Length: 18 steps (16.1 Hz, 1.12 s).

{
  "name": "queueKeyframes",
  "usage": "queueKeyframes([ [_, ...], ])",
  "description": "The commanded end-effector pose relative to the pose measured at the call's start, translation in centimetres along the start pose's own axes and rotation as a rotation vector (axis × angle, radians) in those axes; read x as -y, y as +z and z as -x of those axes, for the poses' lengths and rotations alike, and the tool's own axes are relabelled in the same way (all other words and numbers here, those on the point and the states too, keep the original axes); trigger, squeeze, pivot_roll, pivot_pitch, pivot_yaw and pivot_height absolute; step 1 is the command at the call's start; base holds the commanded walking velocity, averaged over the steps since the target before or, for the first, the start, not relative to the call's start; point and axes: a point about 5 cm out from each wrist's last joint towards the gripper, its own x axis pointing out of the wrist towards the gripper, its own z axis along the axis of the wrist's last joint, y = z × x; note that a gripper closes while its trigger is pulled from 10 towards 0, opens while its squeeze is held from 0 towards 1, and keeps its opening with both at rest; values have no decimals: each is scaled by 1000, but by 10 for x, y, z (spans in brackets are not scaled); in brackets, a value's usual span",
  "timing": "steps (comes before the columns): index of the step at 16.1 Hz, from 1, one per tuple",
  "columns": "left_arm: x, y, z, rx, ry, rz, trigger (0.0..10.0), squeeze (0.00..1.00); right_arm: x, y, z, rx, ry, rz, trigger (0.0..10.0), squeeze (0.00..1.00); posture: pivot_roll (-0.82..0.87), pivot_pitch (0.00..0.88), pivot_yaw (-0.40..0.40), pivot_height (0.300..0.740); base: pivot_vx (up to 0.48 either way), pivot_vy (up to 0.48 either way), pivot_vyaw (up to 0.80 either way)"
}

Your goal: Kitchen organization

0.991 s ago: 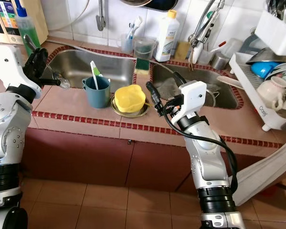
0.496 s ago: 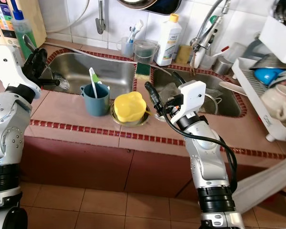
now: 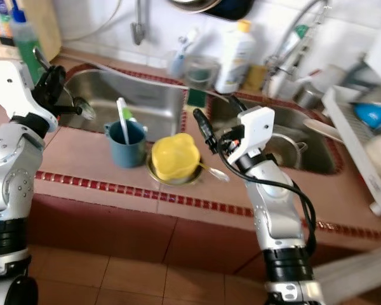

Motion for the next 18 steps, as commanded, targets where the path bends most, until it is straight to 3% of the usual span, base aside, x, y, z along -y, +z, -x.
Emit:
queueKeyframes([
  [1, 12, 5, -3, 14, -39, 5, 10000, 0, 12, 2, 6, -8, -36, 17, 10000, 0, 59, 0, -133, 740, 352, 0, 0],
  [16, 13, 5, -4, 13, -36, 13, 10000, 0, 13, 3, 7, -15, -36, 16, 10000, 0, 49, 0, -137, 740, 347, 0, 0],
  [18, 12, 0, -5, -14, -11, -8, 10000, 0, 13, 2, 8, -21, -35, 14, 10000, 0, 47, 0, -137, 740, 0, 0, 0],
])
